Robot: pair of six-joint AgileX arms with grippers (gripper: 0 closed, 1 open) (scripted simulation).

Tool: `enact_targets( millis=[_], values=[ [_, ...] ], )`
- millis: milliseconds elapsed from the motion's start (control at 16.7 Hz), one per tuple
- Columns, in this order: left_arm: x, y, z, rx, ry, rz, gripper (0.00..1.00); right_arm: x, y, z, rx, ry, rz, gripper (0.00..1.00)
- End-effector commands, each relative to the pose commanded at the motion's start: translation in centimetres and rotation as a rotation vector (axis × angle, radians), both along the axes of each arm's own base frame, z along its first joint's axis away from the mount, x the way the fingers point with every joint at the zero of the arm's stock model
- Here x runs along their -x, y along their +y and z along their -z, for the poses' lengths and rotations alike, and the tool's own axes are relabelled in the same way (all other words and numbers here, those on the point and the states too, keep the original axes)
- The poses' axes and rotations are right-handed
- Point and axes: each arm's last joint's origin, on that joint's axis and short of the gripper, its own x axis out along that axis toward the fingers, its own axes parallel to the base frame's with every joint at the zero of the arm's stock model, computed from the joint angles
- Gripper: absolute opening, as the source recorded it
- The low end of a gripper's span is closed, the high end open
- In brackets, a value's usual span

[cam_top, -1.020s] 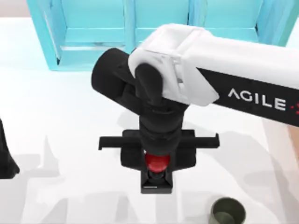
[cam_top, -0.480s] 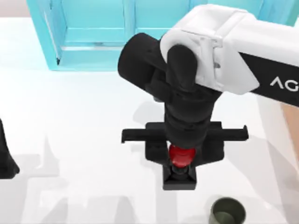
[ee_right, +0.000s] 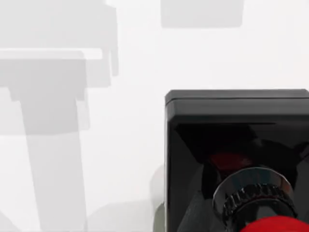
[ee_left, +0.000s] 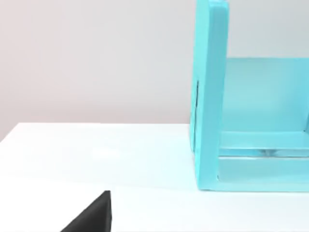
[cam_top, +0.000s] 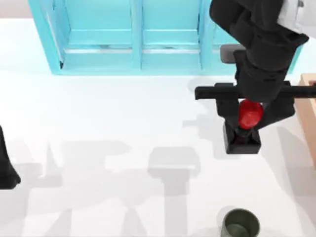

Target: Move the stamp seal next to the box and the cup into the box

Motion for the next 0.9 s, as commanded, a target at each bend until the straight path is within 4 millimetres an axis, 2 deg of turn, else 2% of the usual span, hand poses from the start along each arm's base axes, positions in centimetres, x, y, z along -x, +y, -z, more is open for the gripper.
enact_targets(
  millis=[180,300,420,660,900],
  values=[
    [0.0,0.0,0.0,0.0,0.0,0.0,1.0,-2.5,-5.3,-0.6,0.001,0.003,0.001,0.0],
    [0.0,0.0,0.0,0.0,0.0,0.0,1.0,-3.2,-7.3,-0.9,0.0,0.003,0.002,0.0],
    [0.0,0.0,0.0,0.0,0.0,0.0,1.0,-3.4,-8.0,-1.0,0.0,0.003,0.002,0.0],
    [0.0,0.0,0.0,0.0,0.0,0.0,1.0,-3.5,-7.8,-0.6,0.003,0.009,0.0,0.0],
    [0.0,0.0,0.0,0.0,0.0,0.0,1.0,-3.5,-7.8,1.9,0.0,0.004,-0.001,0.0]
  ],
)
